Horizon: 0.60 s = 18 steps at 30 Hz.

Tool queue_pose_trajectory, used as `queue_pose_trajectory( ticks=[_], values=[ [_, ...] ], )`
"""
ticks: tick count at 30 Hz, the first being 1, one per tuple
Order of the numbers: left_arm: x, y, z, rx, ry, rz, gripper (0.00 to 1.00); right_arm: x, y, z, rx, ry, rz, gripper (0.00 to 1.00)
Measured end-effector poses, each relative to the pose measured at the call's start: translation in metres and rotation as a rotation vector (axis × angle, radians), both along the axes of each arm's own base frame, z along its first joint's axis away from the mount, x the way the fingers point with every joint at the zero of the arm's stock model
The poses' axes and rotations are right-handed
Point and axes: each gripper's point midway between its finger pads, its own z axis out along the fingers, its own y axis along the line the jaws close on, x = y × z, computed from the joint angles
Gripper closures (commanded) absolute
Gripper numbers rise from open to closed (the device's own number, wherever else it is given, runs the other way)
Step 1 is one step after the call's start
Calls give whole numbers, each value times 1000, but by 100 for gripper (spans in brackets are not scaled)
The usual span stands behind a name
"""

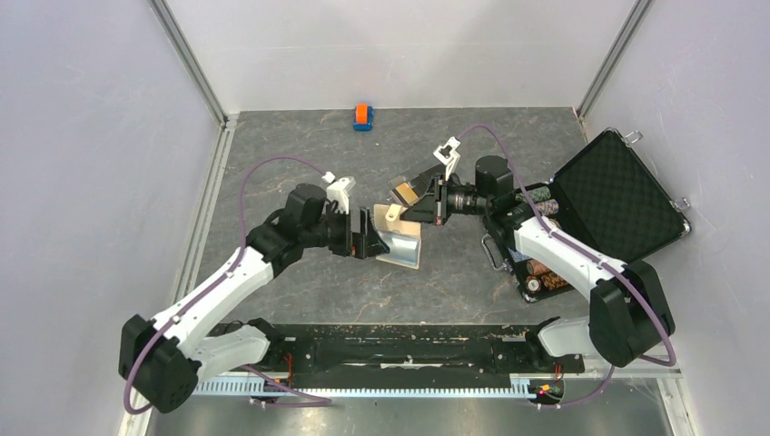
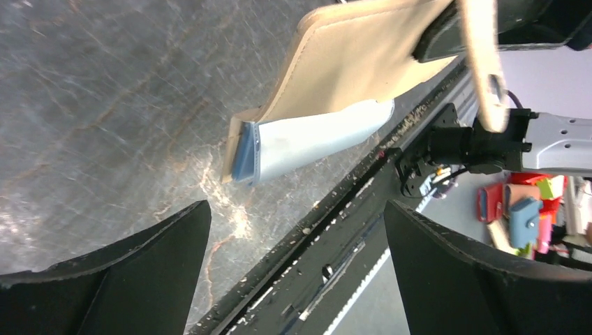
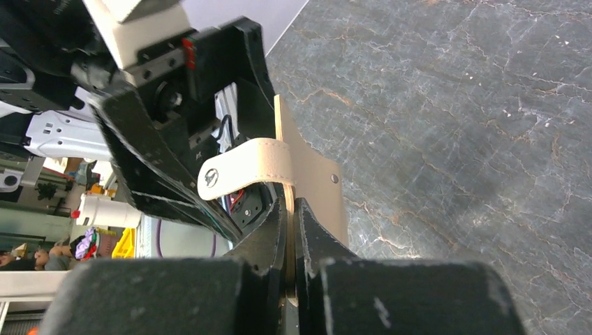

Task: Put the credit cards into the card holder
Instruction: Open the card holder.

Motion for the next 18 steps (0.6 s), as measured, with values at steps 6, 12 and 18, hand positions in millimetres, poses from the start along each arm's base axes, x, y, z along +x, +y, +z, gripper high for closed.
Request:
queue_pose_trajectory(
  ticks=[6,12,18],
  values=[
    [-9,-17,-16,-33,135,-70,9,1,2,3,15,18,-2,100],
    [-10,-22,-13,-59,135,-101,13,1,3,7,29,29,-5,100],
    [-7,-25,-6,-82,100,-107,20,1,3,9,37,39,-8,100]
  ],
)
